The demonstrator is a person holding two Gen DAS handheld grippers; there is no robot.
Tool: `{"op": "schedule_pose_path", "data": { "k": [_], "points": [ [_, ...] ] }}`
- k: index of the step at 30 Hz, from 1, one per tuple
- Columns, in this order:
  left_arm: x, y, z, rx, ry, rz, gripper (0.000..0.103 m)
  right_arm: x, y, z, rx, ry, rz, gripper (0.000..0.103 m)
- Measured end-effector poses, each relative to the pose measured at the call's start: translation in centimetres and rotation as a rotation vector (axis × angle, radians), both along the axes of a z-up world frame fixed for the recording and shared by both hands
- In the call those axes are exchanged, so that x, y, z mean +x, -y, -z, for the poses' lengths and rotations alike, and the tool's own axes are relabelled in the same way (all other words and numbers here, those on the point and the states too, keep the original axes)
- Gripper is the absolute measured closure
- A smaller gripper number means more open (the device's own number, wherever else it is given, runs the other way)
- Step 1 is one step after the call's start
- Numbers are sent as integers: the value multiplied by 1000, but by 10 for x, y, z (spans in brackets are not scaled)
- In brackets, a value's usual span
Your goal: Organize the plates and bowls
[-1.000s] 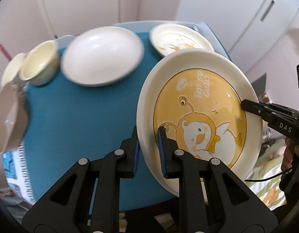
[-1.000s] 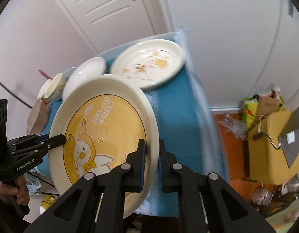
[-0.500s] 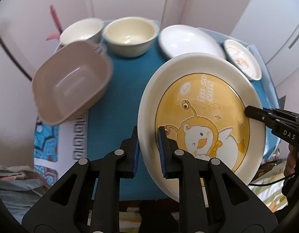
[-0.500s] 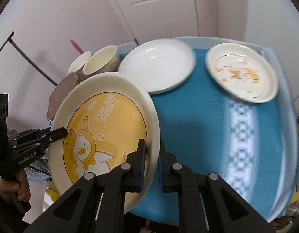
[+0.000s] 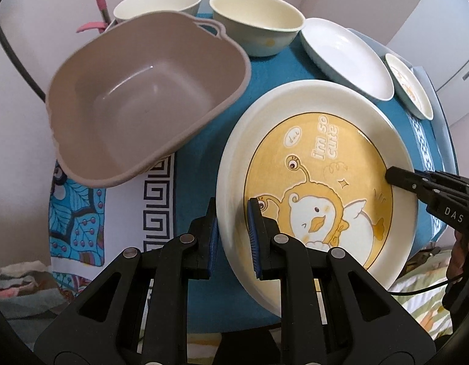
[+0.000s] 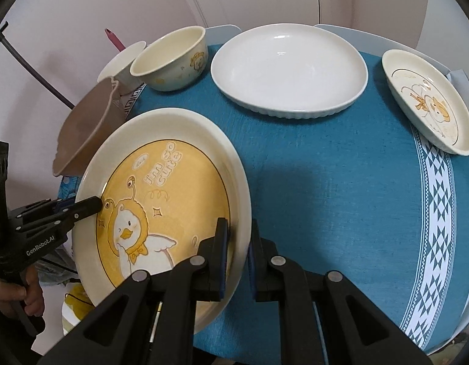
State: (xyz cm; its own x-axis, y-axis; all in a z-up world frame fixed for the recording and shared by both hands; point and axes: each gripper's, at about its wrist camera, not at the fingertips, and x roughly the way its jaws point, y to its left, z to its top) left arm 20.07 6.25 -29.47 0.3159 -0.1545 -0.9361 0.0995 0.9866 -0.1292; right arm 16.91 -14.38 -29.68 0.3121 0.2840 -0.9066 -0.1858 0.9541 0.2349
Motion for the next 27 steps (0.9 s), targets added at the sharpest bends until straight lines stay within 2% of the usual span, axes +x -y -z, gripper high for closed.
{"op": "schedule_pose_path", "data": {
  "k": [17, 21, 23, 25, 27],
  "points": [
    [1, 7, 9, 16, 13, 19, 88, 0, 1, 14, -14, -15, 42, 89],
    [1, 9, 11, 35, 5, 10, 82, -1, 2, 14, -27, -14, 49, 89],
    [-1, 11, 11, 62, 6, 9, 78, -2, 2, 13, -33, -8, 51, 89],
    [-5, 12, 10, 87, 11, 11, 55, -4, 4, 9, -43, 4, 56, 89],
    [-12, 10, 4, 99, 30, 10, 45, -8, 7, 5, -51, 19, 65, 85]
  ]
}}
